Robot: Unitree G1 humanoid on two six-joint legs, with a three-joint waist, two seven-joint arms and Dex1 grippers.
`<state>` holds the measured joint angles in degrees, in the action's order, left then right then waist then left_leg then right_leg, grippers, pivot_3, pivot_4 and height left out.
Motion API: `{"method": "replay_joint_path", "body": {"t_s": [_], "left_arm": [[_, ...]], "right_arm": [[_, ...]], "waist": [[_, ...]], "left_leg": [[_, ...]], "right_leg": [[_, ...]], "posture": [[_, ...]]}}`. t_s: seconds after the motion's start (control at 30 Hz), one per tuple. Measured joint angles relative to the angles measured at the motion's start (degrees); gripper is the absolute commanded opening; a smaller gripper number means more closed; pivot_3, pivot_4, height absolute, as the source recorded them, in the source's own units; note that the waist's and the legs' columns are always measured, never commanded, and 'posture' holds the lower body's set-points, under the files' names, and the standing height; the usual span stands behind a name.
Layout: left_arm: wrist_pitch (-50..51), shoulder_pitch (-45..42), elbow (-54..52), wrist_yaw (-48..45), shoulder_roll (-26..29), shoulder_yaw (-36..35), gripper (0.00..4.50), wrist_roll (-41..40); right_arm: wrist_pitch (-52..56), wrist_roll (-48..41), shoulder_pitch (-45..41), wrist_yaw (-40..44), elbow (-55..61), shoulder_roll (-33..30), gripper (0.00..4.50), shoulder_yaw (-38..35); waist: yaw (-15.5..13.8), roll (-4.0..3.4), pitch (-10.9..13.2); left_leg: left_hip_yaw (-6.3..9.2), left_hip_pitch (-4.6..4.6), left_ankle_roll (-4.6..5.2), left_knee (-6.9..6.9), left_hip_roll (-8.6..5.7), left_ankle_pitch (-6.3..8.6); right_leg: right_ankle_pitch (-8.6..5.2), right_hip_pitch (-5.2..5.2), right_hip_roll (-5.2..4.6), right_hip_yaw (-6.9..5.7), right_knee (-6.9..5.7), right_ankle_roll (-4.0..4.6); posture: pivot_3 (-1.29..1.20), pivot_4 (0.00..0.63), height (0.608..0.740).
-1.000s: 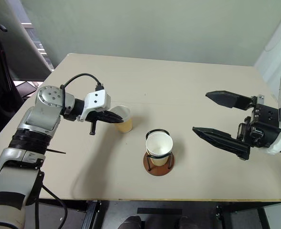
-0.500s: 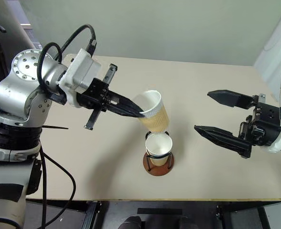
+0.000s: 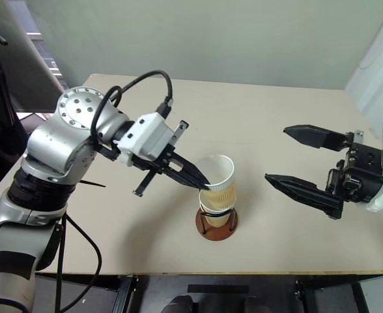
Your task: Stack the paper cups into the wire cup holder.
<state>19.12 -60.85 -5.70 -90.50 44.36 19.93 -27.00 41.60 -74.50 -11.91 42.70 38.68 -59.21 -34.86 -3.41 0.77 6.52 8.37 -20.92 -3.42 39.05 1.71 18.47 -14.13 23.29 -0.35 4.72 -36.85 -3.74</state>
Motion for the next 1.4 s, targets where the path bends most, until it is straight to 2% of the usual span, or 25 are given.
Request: {"method": "replay_joint_path", "body": {"t_s": [0.27, 0.37, 0.73, 0.87, 0.93, 1.0, 1.13, 1.27, 1.4], "left_arm": [[-2.5, 1.0, 0.5, 0.0, 0.9, 0.8, 0.04, 2.5], [-1.9, 1.0, 0.5, 0.0, 0.8, 0.9, 0.62, 2.5], [-0.5, 1.4, -0.1, 0.2, 0.5, 0.1, 4.48, 2.4], [2.5, 2.8, -0.4, 3.3, 0.9, -5.6, 4.48, 0.5], [5.0, 5.2, 0.0, 5.3, 3.6, -10.3, 4.48, -1.0], [8.4, 11.9, 0.4, 7.0, 9.4, -17.3, 4.48, -2.7], [13.2, 26.0, 2.4, 9.4, 15.1, -27.5, 4.48, -4.5], [17.1, 39.9, 1.8, 12.9, 15.8, -37.9, 4.48, -6.9], [19.2, 44.9, -1.9, 17.9, 14.0, -44.7, 4.48, -9.4]], "right_arm": [[0.0, 0.0, 0.2, 0.0, 0.0, -0.3, 4.50, 0.0], [0.0, 0.0, 0.2, 0.0, 0.0, -0.5, 4.50, 0.0], [0.0, 0.3, -0.9, 0.2, -0.7, -0.5, 4.50, 1.0], [-0.2, 1.8, -1.8, 2.1, -2.5, -0.5, 4.50, 3.2], [-0.4, 3.7, -2.1, 4.2, -3.8, -0.7, 4.50, 4.7], [-1.1, 7.3, -1.4, 8.1, -5.7, -1.8, 4.50, 7.3], [-3.1, 14.2, 0.0, 16.0, -11.5, -2.7, 4.50, 11.4], [-6.1, 20.4, -0.7, 22.8, -18.3, -4.0, 4.50, 13.2], [-7.5, 23.2, -1.3, 24.8, -21.3, -3.5, 4.50, 13.8]], "waist": [[0.0, 0.00, 0.0], [0.0, 0.00, 0.0], [0.0, 0.00, 0.0], [0.1, 0.00, 0.0], [0.2, -0.01, 0.0], [1.0, -0.10, -0.1], [1.4, -0.13, -0.1], [1.0, -0.06, -0.1], [0.5, -0.06, -0.1]], "left_leg": [[0.01, -0.01, 0.00, 0.00, -0.01, 0.00], [0.00, -0.01, 0.01, -0.01, -0.01, 0.00], [-0.01, -0.01, 0.01, -0.01, -0.01, 0.00], [-0.07, -0.01, 0.01, -0.03, 0.01, 0.00], [-0.08, 0.00, 0.00, -0.09, 0.02, 0.00], [-0.24, 0.08, 0.00, -0.23, 0.05, 0.00], [-0.37, 0.14, -0.01, -0.38, 0.05, -0.01], [-0.30, 0.08, -0.01, -0.40, 0.07, 0.00], [-0.40, 0.12, -0.01, -0.39, 0.03, 0.00]], "right_leg": [[0.00, 0.01, 0.00, 0.01, 0.00, 0.00], [0.00, 0.01, -0.01, 0.02, 0.01, 0.00], [0.00, 0.02, 0.00, 0.02, 0.00, 0.00], [0.00, 0.05, 0.01, 0.03, -0.02, 0.00], [0.00, 0.11, 0.02, 0.04, -0.04, 0.00], [0.00, 0.19, 0.04, 0.11, -0.04, 0.01], [-0.02, 0.29, 0.01, 0.15, -0.06, 0.03], [-0.05, 0.35, 0.00, 0.19, -0.05, 0.11], [-0.10, 0.31, 0.00, 0.18, -0.17, 0.19]], "posture": [[0.00, 0.150, 0.740], [0.00, 0.150, 0.740], [0.00, 0.150, 0.740], [0.00, 0.150, 0.740], [0.00, 0.150, 0.740], [0.00, 0.150, 0.740], [0.00, 0.150, 0.740], [0.00, 0.150, 0.740], [0.00, 0.150, 0.740]]}}
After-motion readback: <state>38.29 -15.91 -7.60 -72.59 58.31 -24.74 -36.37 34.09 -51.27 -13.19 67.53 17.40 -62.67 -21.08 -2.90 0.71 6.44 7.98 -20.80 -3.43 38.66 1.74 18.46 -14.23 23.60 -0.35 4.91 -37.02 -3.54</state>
